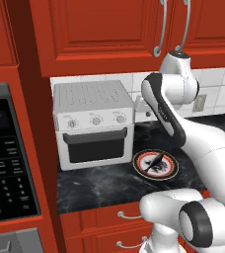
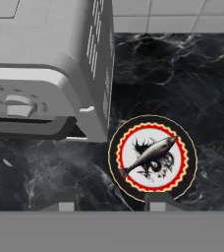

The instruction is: Place the fish on the counter behind the older fish on the same shelf of the fridge to maintain FIFO order. Close the fridge door when finished.

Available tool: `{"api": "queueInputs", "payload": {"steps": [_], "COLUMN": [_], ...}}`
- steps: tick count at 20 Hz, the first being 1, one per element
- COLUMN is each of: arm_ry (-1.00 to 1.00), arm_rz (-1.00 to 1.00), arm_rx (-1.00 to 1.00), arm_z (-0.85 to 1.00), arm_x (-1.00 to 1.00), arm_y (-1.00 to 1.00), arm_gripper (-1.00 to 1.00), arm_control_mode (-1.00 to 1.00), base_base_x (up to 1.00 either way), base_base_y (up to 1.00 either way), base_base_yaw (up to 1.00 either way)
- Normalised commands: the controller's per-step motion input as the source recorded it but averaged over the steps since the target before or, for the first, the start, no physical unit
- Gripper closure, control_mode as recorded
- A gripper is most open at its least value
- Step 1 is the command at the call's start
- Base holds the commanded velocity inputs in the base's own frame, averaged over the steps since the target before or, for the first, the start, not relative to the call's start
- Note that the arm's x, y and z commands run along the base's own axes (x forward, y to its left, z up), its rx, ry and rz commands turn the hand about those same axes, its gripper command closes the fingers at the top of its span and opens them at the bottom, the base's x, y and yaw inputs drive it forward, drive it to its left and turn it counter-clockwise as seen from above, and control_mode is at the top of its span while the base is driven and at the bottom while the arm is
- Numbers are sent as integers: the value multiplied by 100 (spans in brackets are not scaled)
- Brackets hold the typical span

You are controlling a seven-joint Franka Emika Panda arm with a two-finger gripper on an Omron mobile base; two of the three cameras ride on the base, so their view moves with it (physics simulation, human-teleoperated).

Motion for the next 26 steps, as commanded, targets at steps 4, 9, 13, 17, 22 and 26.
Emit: {"api": "queueInputs", "payload": {"steps": [4, 9, 13, 17, 22, 26], "arm_ry": [1, 1, 1, 3, 2, 9], "arm_rz": [0, -30, -50, -44, -26, -16], "arm_rx": [0, -5, 0, 7, 18, 13], "arm_z": [-2, -60, -43, -68, -56, -51], "arm_x": [-1, -7, -4, 0, -5, 1], "arm_y": [0, 1, -8, -31, -55, -41], "arm_gripper": [-100, -100, -100, -100, -100, -100], "arm_control_mode": [-100, -100, -100, -100, -100, -100], "base_base_x": [0, 0, 0, 0, 0, 0], "base_base_y": [0, 0, 0, 0, 0, 0], "base_base_yaw": [0, 0, 0, 0, 0, 0]}}
